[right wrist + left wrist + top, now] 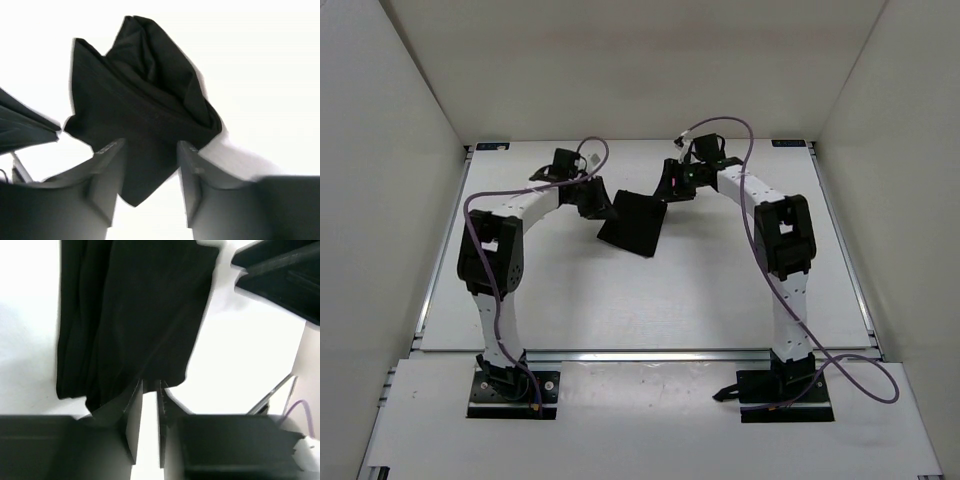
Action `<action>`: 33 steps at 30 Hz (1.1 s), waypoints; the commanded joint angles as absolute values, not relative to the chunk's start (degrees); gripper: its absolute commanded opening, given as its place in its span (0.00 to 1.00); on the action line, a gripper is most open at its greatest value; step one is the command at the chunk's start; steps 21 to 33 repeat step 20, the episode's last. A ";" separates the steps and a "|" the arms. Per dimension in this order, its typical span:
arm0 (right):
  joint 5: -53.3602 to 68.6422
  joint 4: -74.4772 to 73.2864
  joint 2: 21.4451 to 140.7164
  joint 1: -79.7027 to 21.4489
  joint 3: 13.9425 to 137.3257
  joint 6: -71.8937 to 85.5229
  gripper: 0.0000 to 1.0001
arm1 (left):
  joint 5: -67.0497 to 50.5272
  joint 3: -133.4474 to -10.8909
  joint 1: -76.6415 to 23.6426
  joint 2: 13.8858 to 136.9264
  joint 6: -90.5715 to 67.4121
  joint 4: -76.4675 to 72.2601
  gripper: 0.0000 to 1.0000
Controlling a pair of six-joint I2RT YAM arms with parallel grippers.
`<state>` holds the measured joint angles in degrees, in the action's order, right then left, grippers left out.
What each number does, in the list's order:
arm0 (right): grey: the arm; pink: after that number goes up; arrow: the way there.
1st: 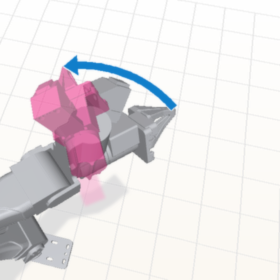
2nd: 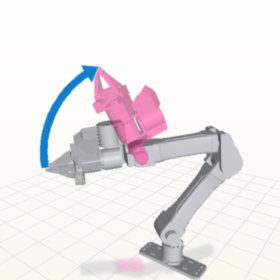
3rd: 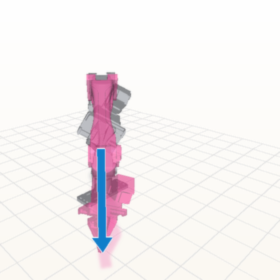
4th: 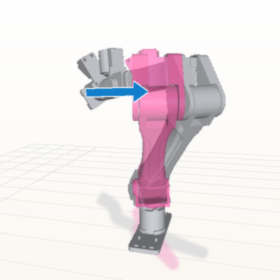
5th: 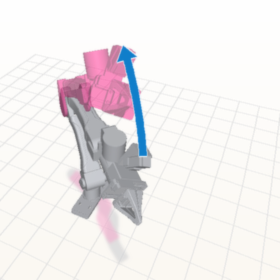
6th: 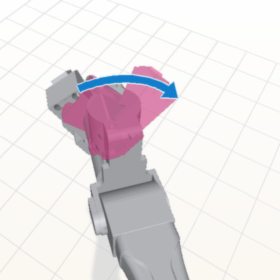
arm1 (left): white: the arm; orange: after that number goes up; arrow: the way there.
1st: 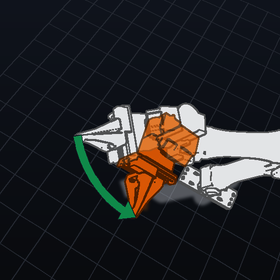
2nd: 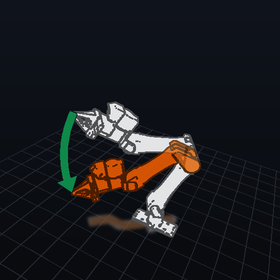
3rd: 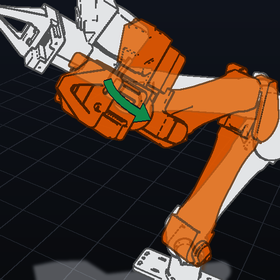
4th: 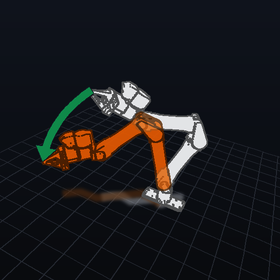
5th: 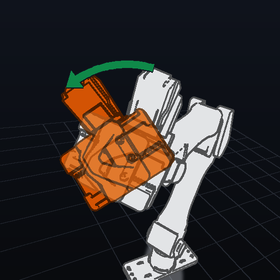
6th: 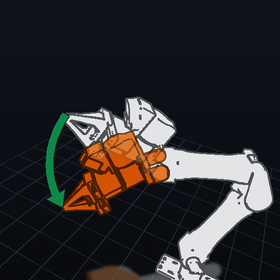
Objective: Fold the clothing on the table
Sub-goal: Fold the skirt
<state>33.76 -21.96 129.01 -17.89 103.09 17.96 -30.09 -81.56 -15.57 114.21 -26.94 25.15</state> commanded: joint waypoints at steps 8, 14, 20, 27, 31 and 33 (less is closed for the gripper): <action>17.79 -31.12 111.82 -16.43 102.50 9.85 0.70 | -7.23 -84.66 -16.34 96.61 -10.82 36.12 0.99; 15.55 -30.06 108.81 -18.54 92.92 9.05 0.75 | -5.37 -75.33 -14.50 90.28 -12.48 36.47 0.99; 16.17 -25.67 107.05 -20.39 85.78 10.28 0.60 | -0.53 -69.79 -16.43 86.05 -11.86 38.67 0.99; 16.17 -25.67 107.05 -20.39 85.78 10.28 0.60 | -0.53 -69.79 -16.43 86.05 -11.86 38.67 0.99; 16.17 -25.67 107.05 -20.39 85.78 10.28 0.60 | -0.53 -69.79 -16.43 86.05 -11.86 38.67 0.99; 16.17 -25.67 107.05 -20.39 85.78 10.28 0.60 | -0.53 -69.79 -16.43 86.05 -11.86 38.67 0.99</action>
